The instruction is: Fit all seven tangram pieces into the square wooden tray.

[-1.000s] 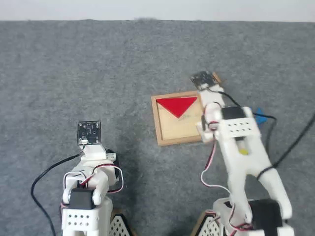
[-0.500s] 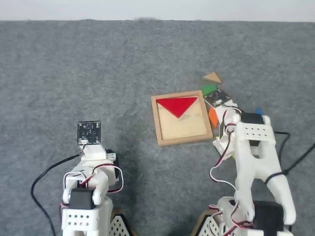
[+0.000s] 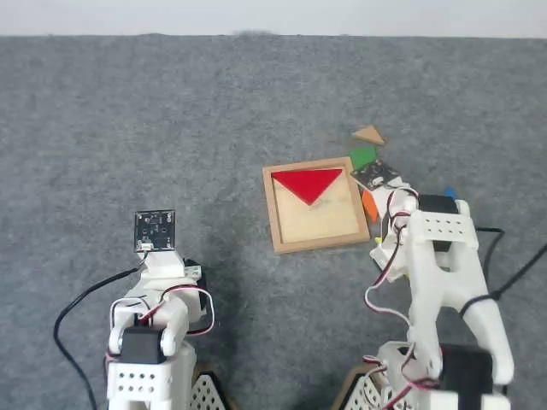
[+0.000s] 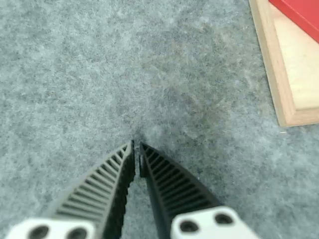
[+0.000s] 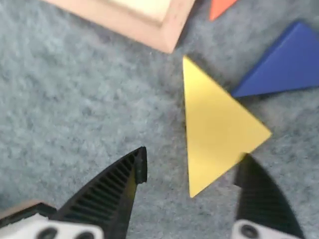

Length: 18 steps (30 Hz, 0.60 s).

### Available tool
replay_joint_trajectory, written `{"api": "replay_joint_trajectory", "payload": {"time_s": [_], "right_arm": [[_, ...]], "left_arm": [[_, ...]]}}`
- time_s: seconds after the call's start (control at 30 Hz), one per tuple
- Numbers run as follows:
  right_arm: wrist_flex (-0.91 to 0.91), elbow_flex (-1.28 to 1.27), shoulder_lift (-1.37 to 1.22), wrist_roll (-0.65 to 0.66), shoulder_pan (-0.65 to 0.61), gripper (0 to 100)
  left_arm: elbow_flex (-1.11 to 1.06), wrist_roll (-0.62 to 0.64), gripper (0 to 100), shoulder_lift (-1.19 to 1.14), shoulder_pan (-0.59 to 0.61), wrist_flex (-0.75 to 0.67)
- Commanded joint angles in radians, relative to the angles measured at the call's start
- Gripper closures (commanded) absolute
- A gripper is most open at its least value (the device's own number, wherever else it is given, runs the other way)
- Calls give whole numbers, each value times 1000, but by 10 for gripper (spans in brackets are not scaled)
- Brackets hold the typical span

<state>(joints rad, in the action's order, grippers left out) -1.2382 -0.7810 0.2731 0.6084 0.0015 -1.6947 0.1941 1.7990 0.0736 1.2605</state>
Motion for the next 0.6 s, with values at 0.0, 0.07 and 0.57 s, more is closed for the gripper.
{"api": "replay_joint_trajectory", "payload": {"time_s": [0.0,0.07,0.57], "right_arm": [[54,72,-76,23,8,652],[67,107,-137,18,8,652],[71,315,-427,58,36,653]], "left_arm": [[12,-11,986,20,6,2],[12,-11,986,20,6,2],[12,-11,986,20,6,2]]}}
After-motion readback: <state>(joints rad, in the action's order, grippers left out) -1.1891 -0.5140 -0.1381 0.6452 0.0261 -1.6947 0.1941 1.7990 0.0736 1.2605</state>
